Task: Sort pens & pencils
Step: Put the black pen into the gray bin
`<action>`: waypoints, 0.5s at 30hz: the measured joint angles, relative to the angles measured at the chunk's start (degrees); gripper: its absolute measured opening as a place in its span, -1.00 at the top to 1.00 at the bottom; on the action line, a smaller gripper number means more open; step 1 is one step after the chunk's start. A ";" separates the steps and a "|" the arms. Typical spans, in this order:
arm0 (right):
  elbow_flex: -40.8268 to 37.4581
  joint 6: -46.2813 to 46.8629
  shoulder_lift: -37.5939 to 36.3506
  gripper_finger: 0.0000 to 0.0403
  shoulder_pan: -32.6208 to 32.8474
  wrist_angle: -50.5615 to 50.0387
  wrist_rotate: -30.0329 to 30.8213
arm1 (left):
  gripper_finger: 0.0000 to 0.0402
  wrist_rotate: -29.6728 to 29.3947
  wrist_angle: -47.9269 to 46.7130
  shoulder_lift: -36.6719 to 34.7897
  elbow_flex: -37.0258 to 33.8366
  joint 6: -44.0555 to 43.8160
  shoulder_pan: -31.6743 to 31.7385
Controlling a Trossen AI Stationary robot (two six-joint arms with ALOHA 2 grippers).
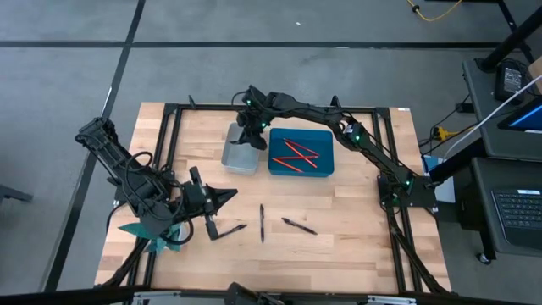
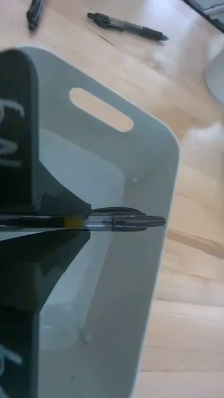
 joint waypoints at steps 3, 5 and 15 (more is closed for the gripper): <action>0.00 0.20 0.08 0.84 0.02 1.60 -0.61 | 1.00 0.00 -0.03 0.00 0.00 0.83 0.00; 0.00 0.21 0.10 0.79 0.02 2.12 -0.62 | 1.00 0.00 -0.03 0.00 0.00 0.83 0.00; 0.00 -0.94 0.10 0.78 0.15 2.62 -0.62 | 1.00 0.00 -0.05 0.00 0.00 0.85 0.00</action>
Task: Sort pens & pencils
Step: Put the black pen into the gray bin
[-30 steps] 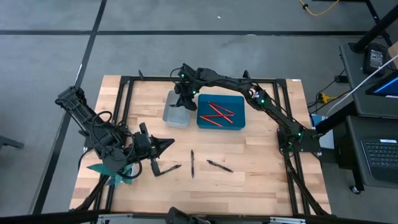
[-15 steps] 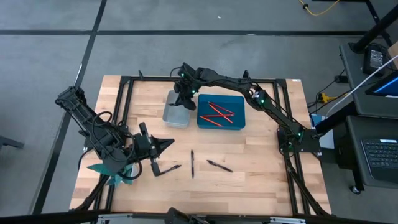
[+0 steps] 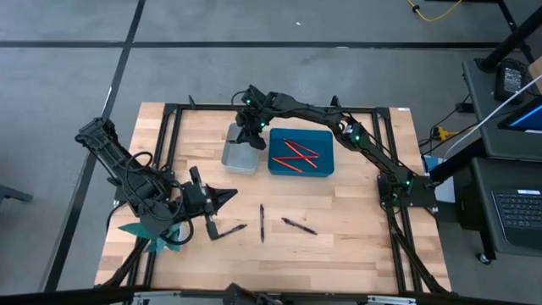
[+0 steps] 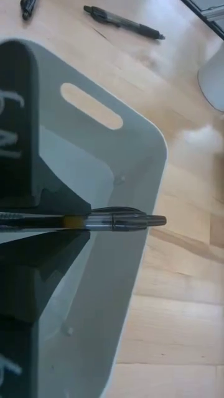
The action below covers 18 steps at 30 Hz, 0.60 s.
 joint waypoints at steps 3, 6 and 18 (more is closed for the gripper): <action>0.00 -0.11 0.00 0.77 0.22 -0.06 0.00 | 1.00 0.00 0.00 0.00 0.00 0.02 0.00; 0.00 -0.19 0.00 0.77 0.60 -0.30 0.03 | 1.00 0.01 0.00 0.00 0.00 0.02 0.00; -0.31 -0.54 0.11 0.76 1.38 -0.63 1.03 | 1.00 1.41 -0.02 0.00 0.00 0.07 0.00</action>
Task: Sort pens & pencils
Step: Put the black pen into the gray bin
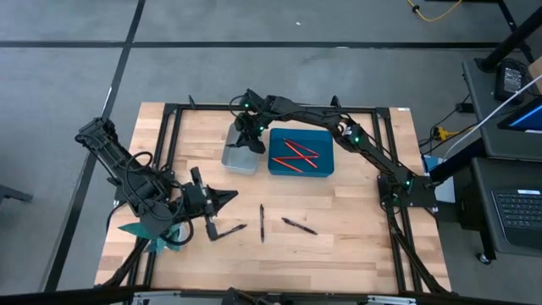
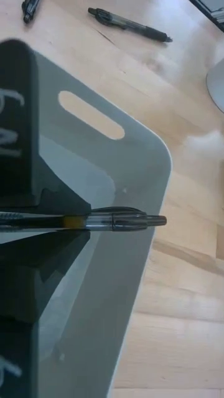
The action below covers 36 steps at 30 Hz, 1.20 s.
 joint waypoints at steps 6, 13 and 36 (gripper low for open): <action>0.00 0.01 0.82 0.76 -0.02 -0.76 0.55 | 1.00 0.03 -0.02 0.00 0.00 0.00 0.00; -0.02 -0.22 2.51 0.76 -0.11 -0.36 1.12 | 1.00 0.06 -0.53 0.00 0.00 0.04 0.00; 0.22 -1.17 2.71 0.52 0.04 0.59 0.74 | 1.00 -0.08 -1.46 0.00 0.00 0.04 0.00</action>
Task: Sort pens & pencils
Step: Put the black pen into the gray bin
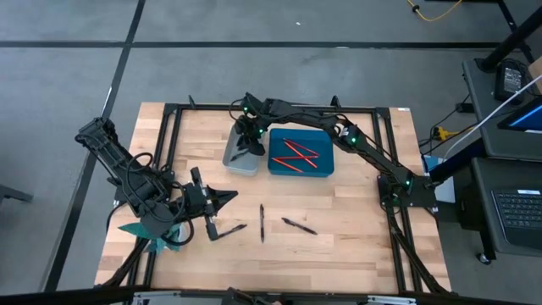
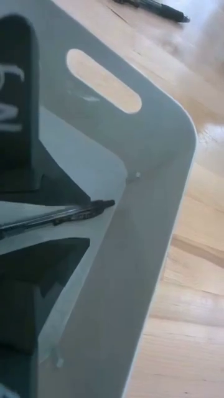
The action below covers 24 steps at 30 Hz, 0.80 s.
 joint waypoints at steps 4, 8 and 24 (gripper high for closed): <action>0.00 0.07 0.00 0.41 0.04 0.06 0.02 | 1.00 -0.04 -0.03 0.00 0.00 -0.01 0.00; 0.00 0.32 0.00 0.37 0.39 0.30 0.36 | 1.00 -0.07 -0.44 0.00 0.00 -0.02 0.00; 0.08 -1.30 -10.84 0.38 3.90 -7.09 12.58 | 1.00 -0.09 -1.14 0.00 -0.01 -0.07 -0.26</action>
